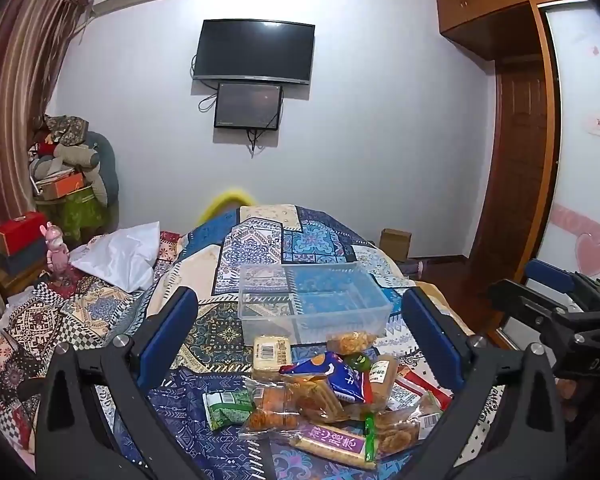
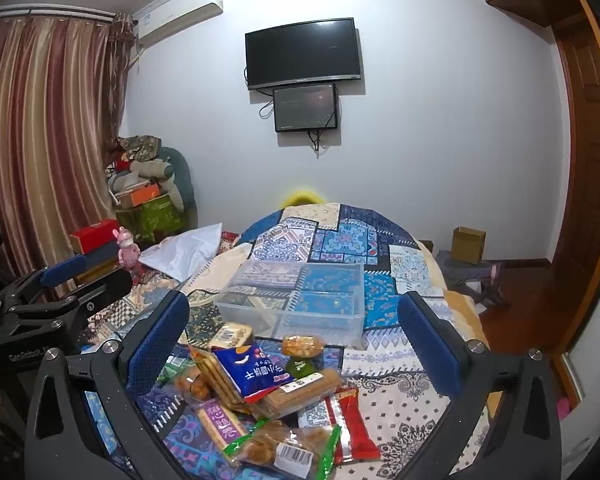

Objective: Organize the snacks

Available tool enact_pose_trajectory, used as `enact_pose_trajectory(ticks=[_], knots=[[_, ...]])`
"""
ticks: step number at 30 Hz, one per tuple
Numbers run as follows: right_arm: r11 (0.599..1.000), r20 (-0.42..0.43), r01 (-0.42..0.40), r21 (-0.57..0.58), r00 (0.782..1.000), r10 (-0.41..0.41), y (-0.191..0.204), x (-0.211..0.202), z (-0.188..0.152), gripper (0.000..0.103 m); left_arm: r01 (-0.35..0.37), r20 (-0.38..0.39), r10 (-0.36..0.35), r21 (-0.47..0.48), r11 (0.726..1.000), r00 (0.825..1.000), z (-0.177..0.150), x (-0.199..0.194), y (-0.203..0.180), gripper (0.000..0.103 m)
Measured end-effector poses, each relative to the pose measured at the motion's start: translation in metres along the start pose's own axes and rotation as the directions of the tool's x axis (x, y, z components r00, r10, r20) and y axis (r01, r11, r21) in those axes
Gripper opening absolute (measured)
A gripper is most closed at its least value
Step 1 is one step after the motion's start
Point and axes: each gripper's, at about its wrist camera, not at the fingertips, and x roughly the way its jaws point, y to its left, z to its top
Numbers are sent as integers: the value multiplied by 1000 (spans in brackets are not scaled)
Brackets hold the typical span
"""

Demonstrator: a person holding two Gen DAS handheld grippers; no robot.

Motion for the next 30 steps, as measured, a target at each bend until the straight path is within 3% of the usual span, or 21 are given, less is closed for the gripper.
enact_pose_trajectory(ticks=[30], knots=[[1000, 7, 1, 20, 1000, -1, -2, 0, 1, 103, -11, -8, 11, 7, 1000, 1000, -5, 12, -5, 103]])
